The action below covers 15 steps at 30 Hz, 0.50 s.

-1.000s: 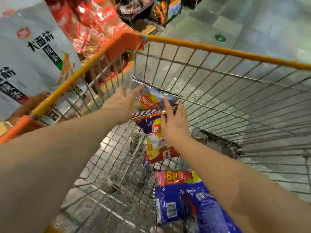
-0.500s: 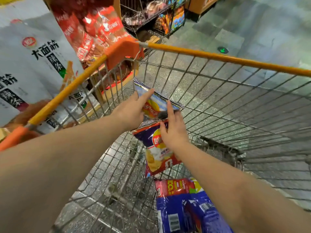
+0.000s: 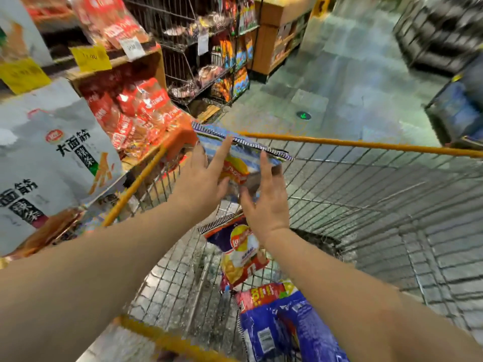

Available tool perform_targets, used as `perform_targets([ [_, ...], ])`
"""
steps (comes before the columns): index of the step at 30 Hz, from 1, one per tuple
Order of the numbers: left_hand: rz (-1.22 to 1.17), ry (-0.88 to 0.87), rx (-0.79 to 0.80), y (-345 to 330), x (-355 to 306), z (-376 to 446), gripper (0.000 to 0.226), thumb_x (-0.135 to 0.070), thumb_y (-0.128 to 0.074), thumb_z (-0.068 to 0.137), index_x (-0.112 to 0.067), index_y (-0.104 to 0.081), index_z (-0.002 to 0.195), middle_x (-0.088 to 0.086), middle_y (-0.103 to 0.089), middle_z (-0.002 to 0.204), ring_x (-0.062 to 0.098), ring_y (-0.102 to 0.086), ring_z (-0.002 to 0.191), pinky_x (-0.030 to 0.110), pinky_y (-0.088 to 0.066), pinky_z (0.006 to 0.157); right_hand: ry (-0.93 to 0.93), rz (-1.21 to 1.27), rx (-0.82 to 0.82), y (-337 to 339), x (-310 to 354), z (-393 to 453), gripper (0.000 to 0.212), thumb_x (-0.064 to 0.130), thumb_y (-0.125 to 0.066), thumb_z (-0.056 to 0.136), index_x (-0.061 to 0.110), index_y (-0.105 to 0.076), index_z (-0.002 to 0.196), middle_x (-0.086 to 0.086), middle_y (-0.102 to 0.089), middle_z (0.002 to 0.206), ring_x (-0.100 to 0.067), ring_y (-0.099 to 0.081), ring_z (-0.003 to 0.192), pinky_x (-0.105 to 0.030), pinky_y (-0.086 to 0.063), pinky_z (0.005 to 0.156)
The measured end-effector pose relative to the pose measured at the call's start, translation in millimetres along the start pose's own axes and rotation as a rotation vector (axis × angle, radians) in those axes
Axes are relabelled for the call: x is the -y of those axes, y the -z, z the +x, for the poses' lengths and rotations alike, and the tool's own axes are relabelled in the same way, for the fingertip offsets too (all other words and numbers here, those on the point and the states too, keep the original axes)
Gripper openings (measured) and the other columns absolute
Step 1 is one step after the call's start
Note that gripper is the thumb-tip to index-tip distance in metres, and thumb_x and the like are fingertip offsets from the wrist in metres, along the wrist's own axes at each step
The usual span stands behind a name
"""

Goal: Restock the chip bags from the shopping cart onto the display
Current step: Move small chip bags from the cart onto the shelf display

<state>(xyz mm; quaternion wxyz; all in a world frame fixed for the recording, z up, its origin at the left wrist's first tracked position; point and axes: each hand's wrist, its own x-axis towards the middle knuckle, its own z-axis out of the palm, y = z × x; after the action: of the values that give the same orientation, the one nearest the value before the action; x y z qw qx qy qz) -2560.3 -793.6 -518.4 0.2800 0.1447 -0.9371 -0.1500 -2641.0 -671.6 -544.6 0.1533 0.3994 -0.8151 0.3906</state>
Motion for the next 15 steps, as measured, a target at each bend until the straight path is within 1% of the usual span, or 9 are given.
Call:
perform_targets([
  [2, -0.016, 0.001, -0.007, 28, -13, 5, 0.085, -0.024, -0.058, 0.087, -0.030, -0.001, 0.150, 0.043, -0.035, 0.131, 0.054, -0.049, 0.109, 0.051, -0.045, 0.088, 0.045, 0.011, -0.053, 19, 19, 9, 0.074, 0.030, -0.053, 0.083, 0.028, -0.012, 0.144, -0.028, -0.058, 0.107, -0.045, -0.059, 0.097, -0.045, -0.052, 0.080],
  [4, -0.041, 0.052, 0.008, 60, -29, 10, 0.086, -0.025, -0.058, 0.092, -0.026, 0.011, 0.144, 0.039, -0.026, 0.139, 0.051, -0.043, 0.117, 0.047, -0.040, 0.093, 0.086, 0.011, -0.114, 41, 40, 21, 0.081, 0.021, -0.063, 0.080, 0.027, -0.012, 0.143, -0.029, -0.059, 0.104, -0.046, -0.059, 0.097, -0.049, -0.052, 0.081],
  [5, -0.048, 0.030, -0.021, 80, -37, 14, 0.085, -0.026, -0.058, 0.091, -0.023, 0.007, 0.145, 0.039, -0.027, 0.138, 0.052, -0.044, 0.115, 0.047, -0.041, 0.092, 0.102, 0.025, -0.140, 53, 53, 28, 0.082, 0.019, -0.064, 0.080, 0.029, -0.012, 0.143, -0.029, -0.059, 0.108, -0.047, -0.058, 0.100, -0.050, -0.051, 0.084],
  [7, -0.055, -0.054, -0.112, 119, -50, 21, 0.083, -0.027, -0.063, 0.087, -0.028, -0.010, 0.151, 0.040, -0.034, 0.131, 0.054, -0.048, 0.108, 0.051, -0.046, 0.086, 0.106, 0.090, -0.181, 80, 84, 46, 0.075, 0.027, -0.055, 0.085, 0.036, -0.008, 0.142, -0.032, -0.050, 0.125, -0.048, -0.052, 0.111, -0.050, -0.048, 0.091],
  [8, -0.050, -0.088, -0.139, 139, -56, 28, 0.081, -0.028, -0.063, 0.086, -0.031, -0.013, 0.149, 0.040, -0.035, 0.131, 0.054, -0.049, 0.108, 0.052, -0.046, 0.087, 0.095, 0.133, -0.184, 95, 103, 57, 0.071, 0.033, -0.048, 0.086, 0.041, -0.004, 0.141, -0.033, -0.044, 0.133, -0.048, -0.048, 0.118, -0.050, -0.045, 0.095],
  [10, -0.041, -0.119, -0.192, 187, -72, 43, 0.075, -0.030, -0.059, 0.088, -0.029, -0.015, 0.149, 0.037, -0.030, 0.138, 0.051, -0.044, 0.118, 0.049, -0.041, 0.098, 0.104, 0.185, -0.168, 126, 143, 79, 0.066, 0.042, -0.039, 0.086, 0.049, 0.001, 0.138, -0.030, -0.033, 0.144, -0.045, -0.038, 0.130, -0.047, -0.039, 0.101],
  [12, -0.032, -0.062, -0.215, 237, -84, 56, 0.072, -0.035, -0.052, 0.093, -0.029, -0.011, 0.152, 0.029, -0.020, 0.149, 0.045, -0.028, 0.134, 0.047, -0.028, 0.109, 0.161, 0.210, -0.196, 157, 185, 103, 0.064, 0.049, -0.037, 0.088, 0.050, 0.002, 0.138, -0.027, -0.025, 0.150, -0.044, -0.024, 0.139, -0.052, -0.030, 0.109],
  [14, 0.041, -0.215, -0.304, 287, -92, 65, 0.069, -0.041, -0.045, 0.091, -0.033, -0.007, 0.148, 0.037, -0.022, 0.146, 0.052, -0.025, 0.134, 0.055, -0.030, 0.106, 0.194, 0.238, -0.258, 186, 228, 127, 0.063, 0.055, -0.036, 0.091, 0.047, -0.003, 0.144, -0.026, -0.019, 0.153, -0.042, -0.012, 0.144, -0.057, -0.022, 0.112],
  [15, 0.069, -0.301, -0.346, 310, -94, 68, 0.069, -0.041, -0.043, 0.088, -0.031, -0.007, 0.146, 0.042, -0.025, 0.140, 0.056, -0.029, 0.130, 0.060, -0.036, 0.101, 0.210, 0.264, -0.290, 200, 249, 137, 0.062, 0.054, -0.036, 0.092, 0.047, -0.007, 0.146, -0.023, -0.014, 0.155, -0.037, -0.004, 0.146, -0.053, -0.016, 0.115],
])
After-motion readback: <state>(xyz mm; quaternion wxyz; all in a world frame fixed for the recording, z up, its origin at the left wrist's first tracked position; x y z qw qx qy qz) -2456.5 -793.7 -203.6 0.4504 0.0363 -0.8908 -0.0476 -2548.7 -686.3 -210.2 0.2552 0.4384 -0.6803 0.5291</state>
